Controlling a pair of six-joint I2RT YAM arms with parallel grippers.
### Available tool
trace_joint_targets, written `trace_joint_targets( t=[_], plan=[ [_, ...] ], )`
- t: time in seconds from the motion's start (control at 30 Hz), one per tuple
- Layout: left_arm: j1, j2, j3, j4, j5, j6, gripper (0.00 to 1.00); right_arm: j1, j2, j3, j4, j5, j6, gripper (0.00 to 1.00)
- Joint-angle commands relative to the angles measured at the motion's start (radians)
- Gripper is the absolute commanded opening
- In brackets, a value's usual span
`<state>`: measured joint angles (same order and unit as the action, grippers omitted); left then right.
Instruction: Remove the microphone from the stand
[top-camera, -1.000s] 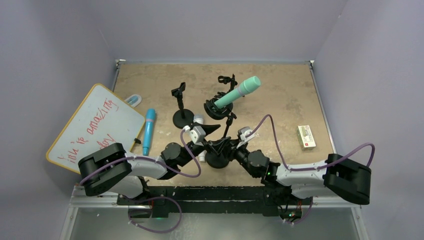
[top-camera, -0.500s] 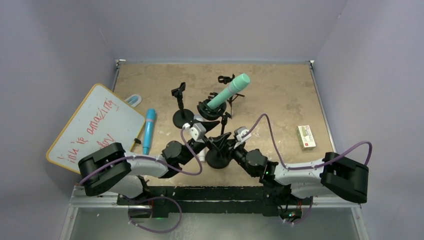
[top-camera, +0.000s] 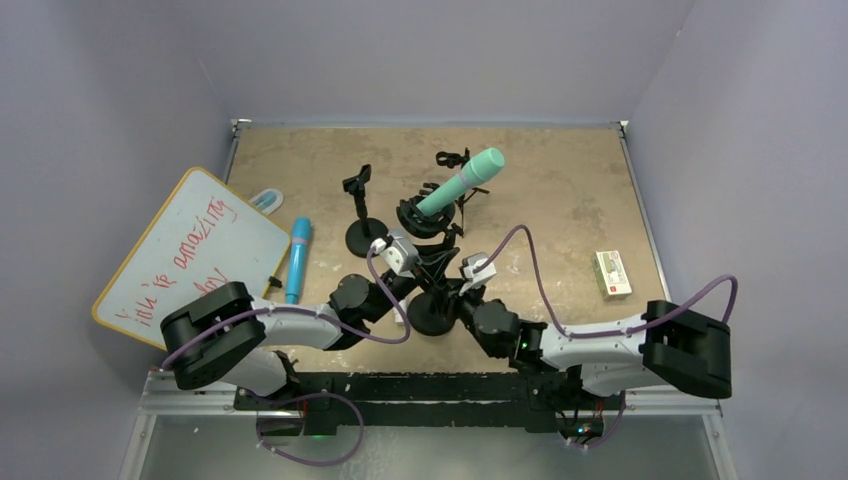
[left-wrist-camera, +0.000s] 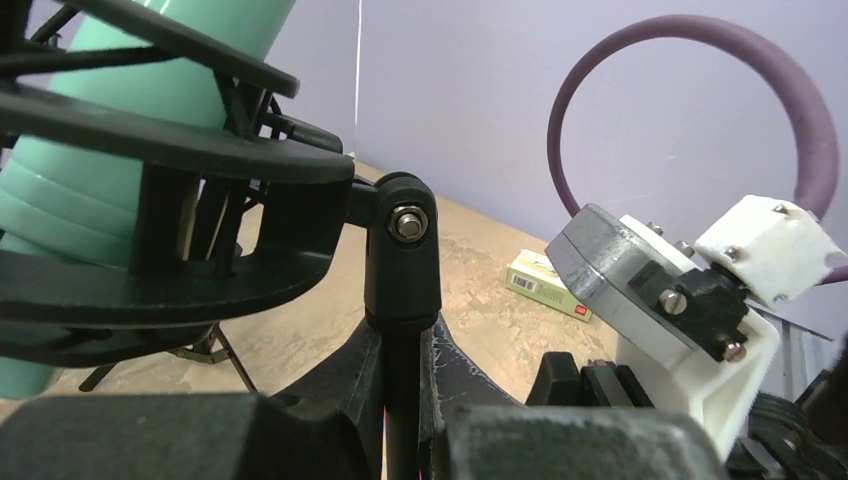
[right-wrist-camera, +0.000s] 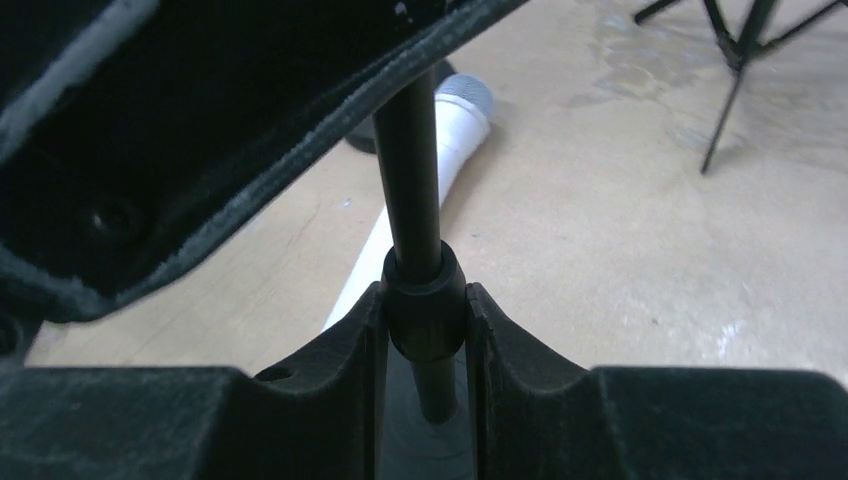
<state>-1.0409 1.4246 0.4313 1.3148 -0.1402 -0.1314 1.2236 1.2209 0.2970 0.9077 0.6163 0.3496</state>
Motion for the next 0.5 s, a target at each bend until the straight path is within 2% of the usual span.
trace_joint_targets(
  t=[0.0, 0.07, 0.1, 0.17, 0.23, 0.3, 0.43, 0.47],
  plan=[
    [0.002, -0.019, 0.022, -0.043, -0.011, -0.014, 0.0, 0.105, 0.046, 0.154, -0.286, 0.433, 0.233, 0.0],
    [0.002, -0.027, 0.019, -0.06, -0.034, -0.017, 0.0, 0.158, 0.092, 0.222, -0.405, 0.557, 0.309, 0.0],
    [0.002, -0.032, 0.017, -0.065, -0.043, -0.017, 0.0, 0.175, 0.118, 0.261, -0.522, 0.598, 0.369, 0.0],
    [0.002, -0.039, 0.011, -0.068, -0.049, -0.014, 0.0, 0.18, 0.161, 0.312, -0.621, 0.554, 0.449, 0.0],
    [0.002, -0.045, 0.011, -0.076, -0.05, -0.013, 0.0, 0.18, 0.172, 0.302, -0.528, 0.474, 0.341, 0.01],
    [0.002, -0.052, 0.009, -0.088, -0.047, -0.011, 0.0, 0.177, 0.143, 0.244, -0.365, 0.339, 0.224, 0.08],
    [0.002, -0.069, -0.004, -0.098, -0.048, -0.011, 0.0, 0.131, 0.027, 0.081, -0.106, 0.109, 0.154, 0.36],
    [0.002, -0.074, -0.007, -0.099, -0.05, -0.011, 0.0, 0.109, -0.005, 0.041, -0.052, 0.052, 0.145, 0.46]
  ],
)
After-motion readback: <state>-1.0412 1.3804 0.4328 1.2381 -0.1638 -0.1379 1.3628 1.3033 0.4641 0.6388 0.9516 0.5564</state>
